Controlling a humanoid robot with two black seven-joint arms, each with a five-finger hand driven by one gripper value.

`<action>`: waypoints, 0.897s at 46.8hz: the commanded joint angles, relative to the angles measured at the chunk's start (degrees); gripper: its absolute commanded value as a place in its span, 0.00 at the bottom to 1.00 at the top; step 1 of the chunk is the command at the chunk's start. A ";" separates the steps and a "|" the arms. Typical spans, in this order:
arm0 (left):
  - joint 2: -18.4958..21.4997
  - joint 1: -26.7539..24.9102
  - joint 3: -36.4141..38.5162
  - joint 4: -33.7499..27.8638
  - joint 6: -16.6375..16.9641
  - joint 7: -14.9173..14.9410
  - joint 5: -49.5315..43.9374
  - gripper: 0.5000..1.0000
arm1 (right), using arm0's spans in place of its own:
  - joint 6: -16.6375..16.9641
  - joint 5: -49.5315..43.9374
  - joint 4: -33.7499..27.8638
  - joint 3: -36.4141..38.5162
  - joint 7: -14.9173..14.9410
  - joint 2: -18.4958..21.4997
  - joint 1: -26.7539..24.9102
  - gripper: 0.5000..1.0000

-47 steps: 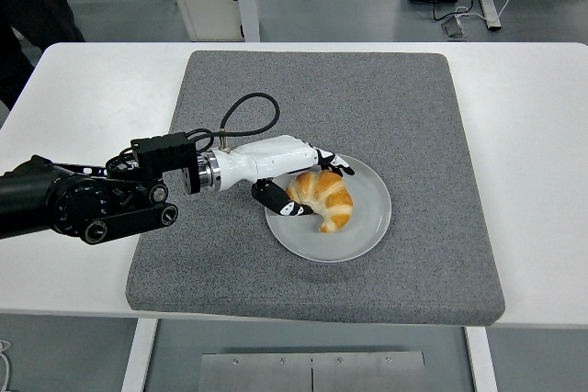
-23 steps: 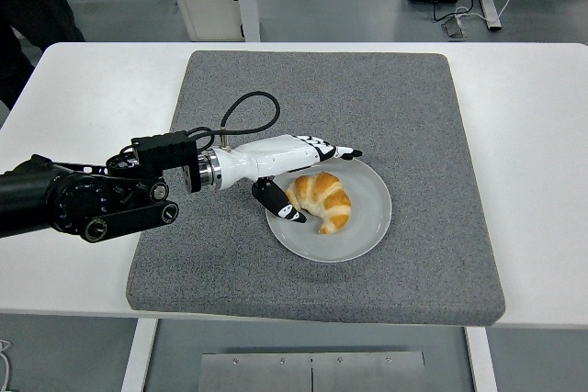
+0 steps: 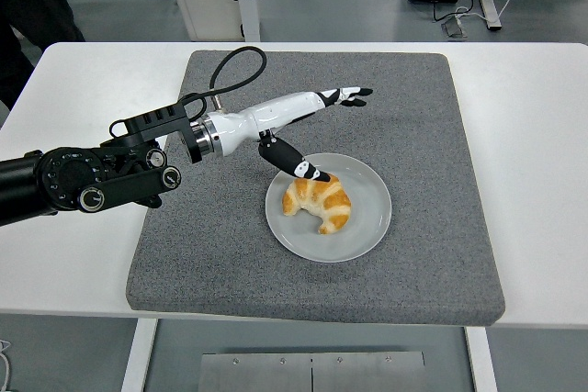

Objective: Place the bread on the plate

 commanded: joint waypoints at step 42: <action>-1.20 10.12 -22.38 16.77 4.19 0.71 -34.69 0.94 | 0.00 0.04 0.00 -0.02 0.00 0.00 0.02 1.00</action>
